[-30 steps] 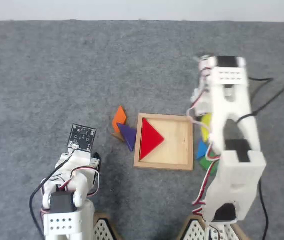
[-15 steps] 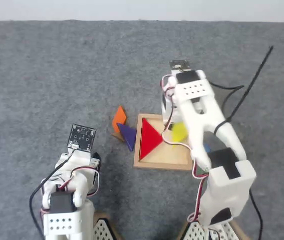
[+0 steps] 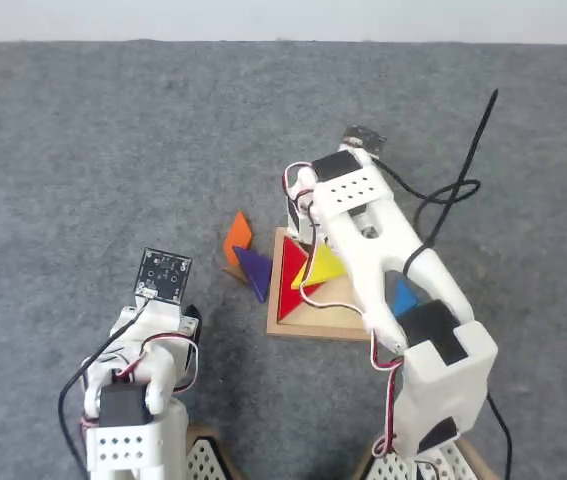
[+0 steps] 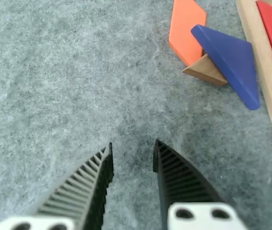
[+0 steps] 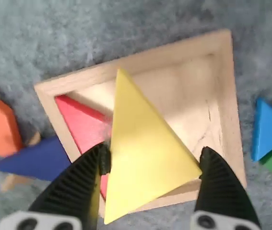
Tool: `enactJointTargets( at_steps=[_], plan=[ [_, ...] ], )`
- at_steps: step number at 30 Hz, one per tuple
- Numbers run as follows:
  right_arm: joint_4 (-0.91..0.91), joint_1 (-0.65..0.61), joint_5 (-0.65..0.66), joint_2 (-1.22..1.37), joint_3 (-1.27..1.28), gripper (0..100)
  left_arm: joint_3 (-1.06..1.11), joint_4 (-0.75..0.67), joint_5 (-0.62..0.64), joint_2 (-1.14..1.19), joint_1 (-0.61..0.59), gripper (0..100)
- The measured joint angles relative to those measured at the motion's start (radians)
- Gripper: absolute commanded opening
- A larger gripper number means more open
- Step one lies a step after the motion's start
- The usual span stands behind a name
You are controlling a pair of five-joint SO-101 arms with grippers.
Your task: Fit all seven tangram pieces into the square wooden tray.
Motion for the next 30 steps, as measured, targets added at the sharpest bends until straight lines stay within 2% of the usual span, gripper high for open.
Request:
enactJointTargets(
  at_steps=[5, 13, 19, 25, 30],
  plan=[
    [0.0, -0.006, -0.055, 0.0, 0.0, 28.2, 0.0, 0.0, 0.0, 0.0, 0.0, 13],
    [-0.003, -0.054, -0.068, 0.0, 0.0, 28.1, 0.0, 0.0, 0.0, 0.0, 0.0, 13],
    [-0.012, -0.058, -0.155, 0.0, 0.0, 28.1, 0.0, 0.0, 0.0, 0.0, 0.0, 13],
    [-0.012, -0.057, -0.178, 0.0, 0.0, 28.4, 0.0, 0.0, 0.0, 0.0, 0.0, 13],
    [-0.012, -0.061, -0.269, 0.0, 0.0, 28.4, 0.0, 0.0, 0.0, 0.0, 0.0, 13]
  ],
)
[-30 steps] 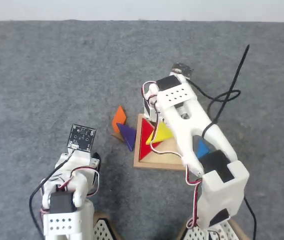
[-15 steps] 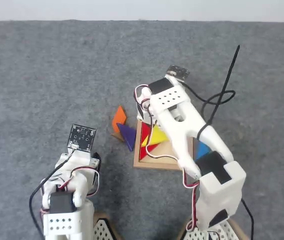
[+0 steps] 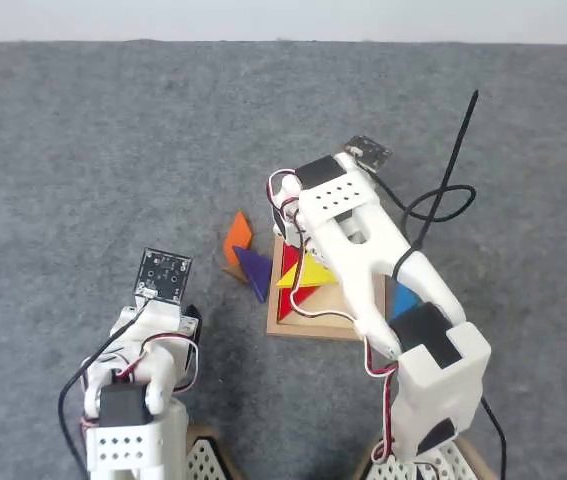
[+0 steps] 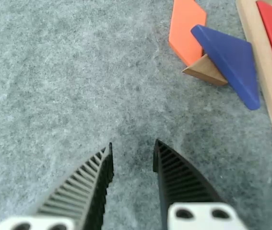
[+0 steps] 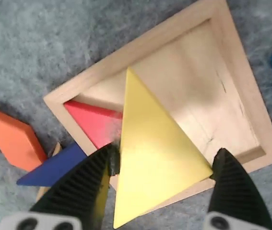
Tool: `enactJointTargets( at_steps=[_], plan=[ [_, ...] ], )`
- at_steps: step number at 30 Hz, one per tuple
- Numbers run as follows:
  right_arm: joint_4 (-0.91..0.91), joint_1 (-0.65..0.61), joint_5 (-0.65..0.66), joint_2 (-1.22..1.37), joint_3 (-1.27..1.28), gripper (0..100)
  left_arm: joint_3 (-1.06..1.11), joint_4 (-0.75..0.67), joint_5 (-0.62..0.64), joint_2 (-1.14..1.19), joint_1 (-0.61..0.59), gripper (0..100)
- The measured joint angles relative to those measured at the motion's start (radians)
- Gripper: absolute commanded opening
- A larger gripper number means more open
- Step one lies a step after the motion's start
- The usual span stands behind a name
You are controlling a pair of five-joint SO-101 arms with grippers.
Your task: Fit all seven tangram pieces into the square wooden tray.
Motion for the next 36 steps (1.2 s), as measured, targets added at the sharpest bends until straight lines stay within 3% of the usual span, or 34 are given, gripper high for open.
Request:
enactJointTargets(
  at_steps=[8, 12, 21, 29, 32, 36],
  plan=[
    [0.0, 0.025, -0.227, 0.0, 0.0, 28.5, 0.0, 0.0, 0.0, 0.0, 0.0, 13],
    [0.0, 0.046, -0.239, 0.0, 0.0, 31.9, 0.0, 0.0, 0.0, 0.0, 0.0, 13],
    [0.0, 0.046, -0.273, 0.0, 0.0, 59.3, 0.0, 0.0, 0.0, 0.0, 0.0, 13],
    [0.008, 0.046, -0.273, 0.0, 0.0, 60.0, 0.0, 0.0, 0.0, 0.0, 0.0, 13],
    [0.103, 0.046, -0.127, 0.0, -0.003, 60.0, 0.0, 0.0, 0.0, 0.0, 0.0, 13],
    [0.222, 0.035, 0.341, 0.0, -0.054, 60.0, 0.0, 0.0, 0.0, 0.0, 0.0, 13]
  ],
)
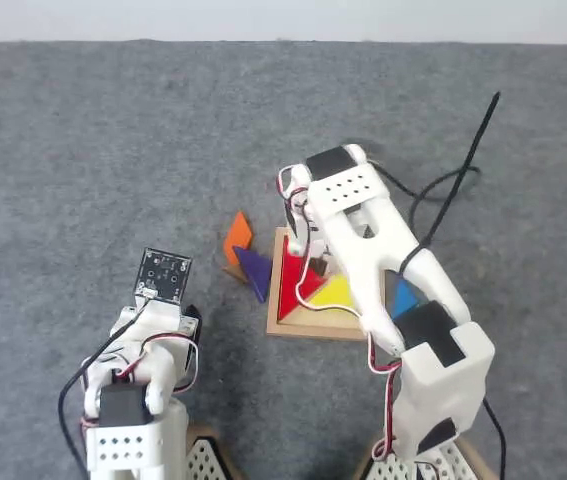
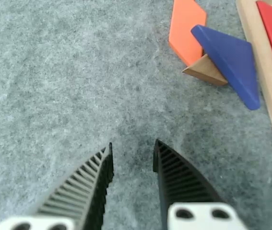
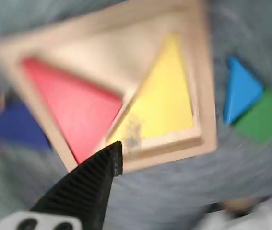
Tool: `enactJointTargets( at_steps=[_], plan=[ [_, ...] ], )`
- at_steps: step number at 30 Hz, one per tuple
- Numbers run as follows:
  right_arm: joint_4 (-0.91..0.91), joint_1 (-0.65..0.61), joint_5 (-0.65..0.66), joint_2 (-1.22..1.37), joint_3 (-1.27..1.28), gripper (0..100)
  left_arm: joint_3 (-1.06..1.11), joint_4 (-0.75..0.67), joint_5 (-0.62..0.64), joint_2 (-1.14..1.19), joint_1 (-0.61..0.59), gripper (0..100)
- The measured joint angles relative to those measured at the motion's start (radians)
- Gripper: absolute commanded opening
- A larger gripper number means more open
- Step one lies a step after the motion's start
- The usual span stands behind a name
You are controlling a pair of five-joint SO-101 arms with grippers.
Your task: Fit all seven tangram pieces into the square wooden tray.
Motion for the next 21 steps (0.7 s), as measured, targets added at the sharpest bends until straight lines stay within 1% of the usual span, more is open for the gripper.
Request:
enactJointTargets(
  at_steps=[3, 5, 9, 14, 18, 21],
  plan=[
    [0.034, -0.015, 0.356, 0.0, -0.005, 60.0, 0.0, 0.0, 0.0, 0.0, 0.0, 13],
    [0.063, -0.012, 0.511, 0.0, -0.005, 59.9, 0.0, 0.0, 0.0, 0.0, 0.0, 13],
    [0.055, -0.051, 0.652, 0.0, 0.071, 59.9, 0.0, 0.0, 0.0, 0.0, 0.0, 13],
    [-0.066, -0.114, 0.847, -0.018, 0.259, 60.1, 0.0, 0.0, 0.0, 0.0, 0.0, 13],
    [-0.186, -0.114, 0.959, -0.063, 0.359, 60.0, 0.0, 0.0, 0.0, 0.0, 0.0, 13],
    [-0.261, -0.083, 1.039, -0.083, 0.43, 60.0, 0.0, 0.0, 0.0, 0.0, 0.0, 13]
  ],
)
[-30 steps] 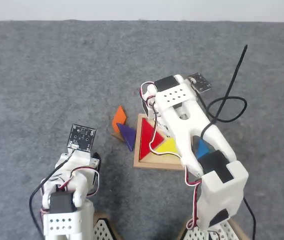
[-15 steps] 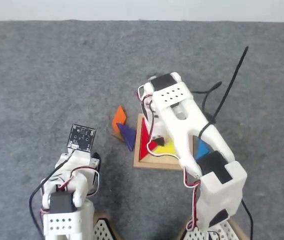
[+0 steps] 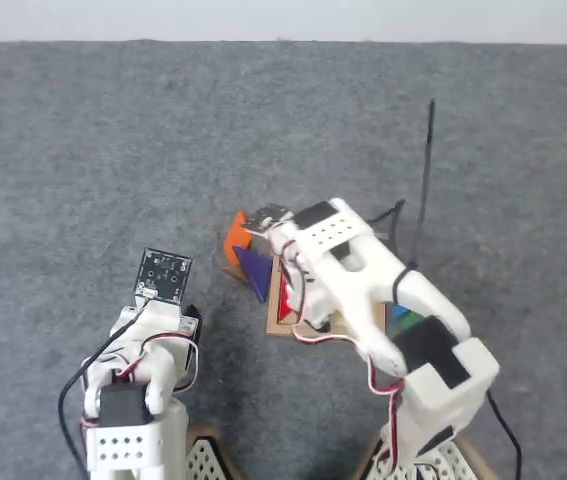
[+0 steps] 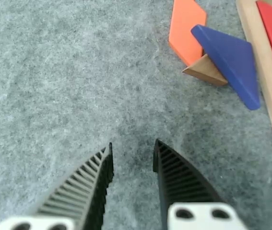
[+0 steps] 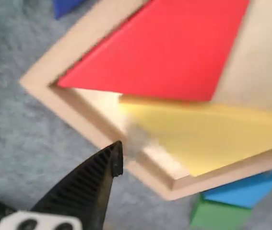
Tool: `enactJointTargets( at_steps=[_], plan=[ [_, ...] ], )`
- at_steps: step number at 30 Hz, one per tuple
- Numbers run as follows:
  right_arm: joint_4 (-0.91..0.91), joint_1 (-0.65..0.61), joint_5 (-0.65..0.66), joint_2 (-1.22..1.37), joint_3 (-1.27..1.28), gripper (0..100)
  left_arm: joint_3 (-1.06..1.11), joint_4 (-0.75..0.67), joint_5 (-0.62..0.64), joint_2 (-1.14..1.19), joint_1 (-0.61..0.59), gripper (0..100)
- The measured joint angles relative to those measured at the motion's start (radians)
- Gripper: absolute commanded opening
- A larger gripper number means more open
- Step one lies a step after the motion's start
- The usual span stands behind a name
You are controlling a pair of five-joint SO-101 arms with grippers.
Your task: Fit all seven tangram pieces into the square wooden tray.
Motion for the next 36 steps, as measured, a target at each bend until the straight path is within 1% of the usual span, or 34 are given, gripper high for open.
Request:
enactJointTargets(
  at_steps=[5, 9, 14, 16, 19, 21, 25, 28, 30, 34, 36],
  plan=[
    [-0.12, 0.074, 0.135, -0.014, 0.084, 59.9, 0.0, 0.0, 0.0, 0.0, 0.0, 13],
    [-0.153, 0.08, 0.245, -0.035, 0.12, 60.0, 0.0, 0.0, 0.0, 0.0, 0.0, 13],
    [-0.158, 0.08, 0.459, -0.044, 0.129, 59.4, 0.0, 0.0, 0.0, 0.0, 0.0, 13],
    [-0.158, 0.08, 0.551, -0.046, 0.13, 54.2, 0.0, 0.0, 0.0, 0.0, 0.0, 13],
    [-0.13, 0.068, 0.654, -0.046, 0.13, 41.3, 0.0, 0.0, 0.0, 0.0, 0.0, 13],
    [-0.12, 0.044, 0.672, -0.046, 0.132, 39.4, 0.0, 0.0, 0.0, 0.0, 0.0, 13],
    [-0.121, 0.029, 0.678, -0.046, 0.132, 41.5, 0.0, 0.0, 0.0, 0.0, 0.0, 13],
    [-0.123, 0.029, 0.678, -0.046, 0.132, 38.5, 0.0, 0.0, 0.0, 0.0, 0.0, 13],
    [-0.123, 0.029, 0.678, -0.046, 0.132, 34.0, 0.0, 0.0, 0.0, 0.0, 0.0, 13],
    [-0.124, 0.029, 0.678, -0.054, 0.14, 20.1, 0.0, 0.0, 0.0, 0.0, 0.0, 13],
    [-0.124, 0.029, 0.678, -0.077, 0.153, 14.9, 0.0, 0.0, 0.0, 0.0, 0.0, 13]
  ],
)
